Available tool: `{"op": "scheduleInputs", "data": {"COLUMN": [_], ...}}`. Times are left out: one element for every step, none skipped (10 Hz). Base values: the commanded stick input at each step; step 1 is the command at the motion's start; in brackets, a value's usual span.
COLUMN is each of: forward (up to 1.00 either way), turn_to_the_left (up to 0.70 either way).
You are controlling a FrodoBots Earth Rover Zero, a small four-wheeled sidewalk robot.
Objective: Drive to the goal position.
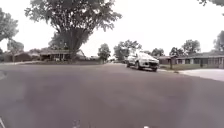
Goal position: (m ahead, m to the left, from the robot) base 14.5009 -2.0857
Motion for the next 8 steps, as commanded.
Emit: {"op": "scheduleInputs", "data": {"forward": [0.70, 0.70, 0.70, 0.70, 0.70, 0.70, 0.70, 0.70], "turn_to_the_left": [0.00, 0.00, 0.00, 0.00, 0.35, 0.35, 0.31, 0.18]}}
